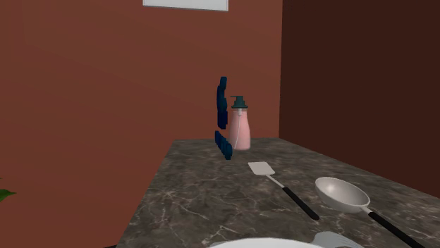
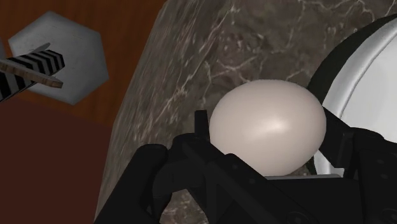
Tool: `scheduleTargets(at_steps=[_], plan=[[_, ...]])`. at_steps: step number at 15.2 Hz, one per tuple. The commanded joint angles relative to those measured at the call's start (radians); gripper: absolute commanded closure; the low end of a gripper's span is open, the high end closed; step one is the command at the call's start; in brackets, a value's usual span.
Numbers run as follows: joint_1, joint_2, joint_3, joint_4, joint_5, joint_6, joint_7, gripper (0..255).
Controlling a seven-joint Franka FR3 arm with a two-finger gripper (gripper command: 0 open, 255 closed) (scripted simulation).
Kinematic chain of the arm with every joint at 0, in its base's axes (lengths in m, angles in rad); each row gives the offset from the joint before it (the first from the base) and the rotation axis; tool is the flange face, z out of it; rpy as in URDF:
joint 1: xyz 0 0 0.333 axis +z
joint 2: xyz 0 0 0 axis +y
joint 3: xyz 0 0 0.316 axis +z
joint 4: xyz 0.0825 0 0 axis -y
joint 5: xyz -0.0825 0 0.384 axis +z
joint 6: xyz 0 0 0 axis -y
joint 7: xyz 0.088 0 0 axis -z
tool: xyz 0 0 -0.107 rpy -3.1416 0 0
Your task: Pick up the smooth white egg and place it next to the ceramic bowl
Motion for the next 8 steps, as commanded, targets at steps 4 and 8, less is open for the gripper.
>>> scheduleTargets(at_steps=[4, 8], plan=[[-0.003, 0.035, 0.001, -0.029, 0.018, 0.06, -0.017, 255], [-0.003, 0.042, 0.001, -0.033, 0.021, 0.07, -0.02, 255]])
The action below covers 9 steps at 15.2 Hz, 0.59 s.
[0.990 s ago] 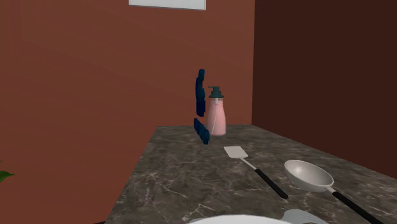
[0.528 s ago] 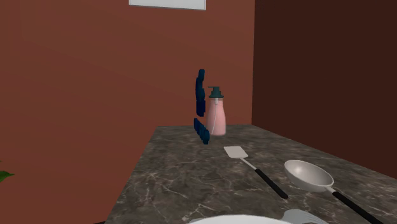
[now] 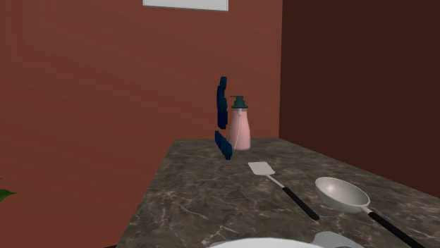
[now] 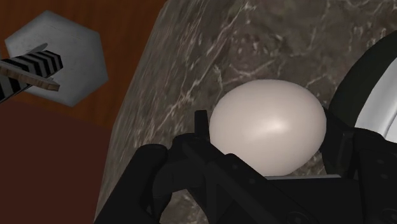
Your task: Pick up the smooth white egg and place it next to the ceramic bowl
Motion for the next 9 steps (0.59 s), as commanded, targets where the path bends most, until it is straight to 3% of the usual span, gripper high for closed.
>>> scheduleTargets(at_steps=[1, 4, 5, 9], plan=[[0.0, 0.001, 0.0, -0.001, 0.0, 0.002, -0.001, 255], [0.0, 0.001, 0.0, -0.001, 0.0, 0.002, -0.001, 255], [0.0, 0.001, 0.0, -0.001, 0.0, 0.002, -0.001, 0], [0.0, 0.001, 0.0, -0.001, 0.001, 0.002, -0.001, 0]])
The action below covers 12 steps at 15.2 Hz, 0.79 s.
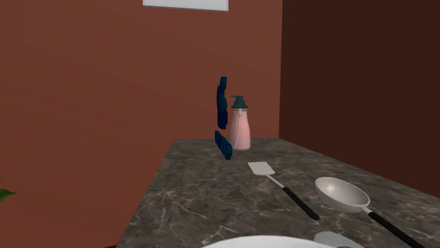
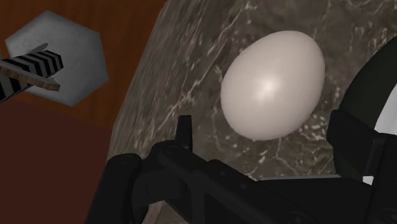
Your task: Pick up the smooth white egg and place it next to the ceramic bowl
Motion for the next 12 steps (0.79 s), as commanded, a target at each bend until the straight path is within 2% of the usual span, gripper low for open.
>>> scheduleTargets(at_steps=[1, 5, 12], plan=[[0.0, 0.0, 0.0, -0.001, 0.0, 0.0, 0.0, 0], [-0.003, -0.025, -0.005, 0.103, -0.018, -0.126, 0.012, 0], [-0.003, -0.025, -0.005, 0.103, -0.018, -0.126, 0.012, 0]])
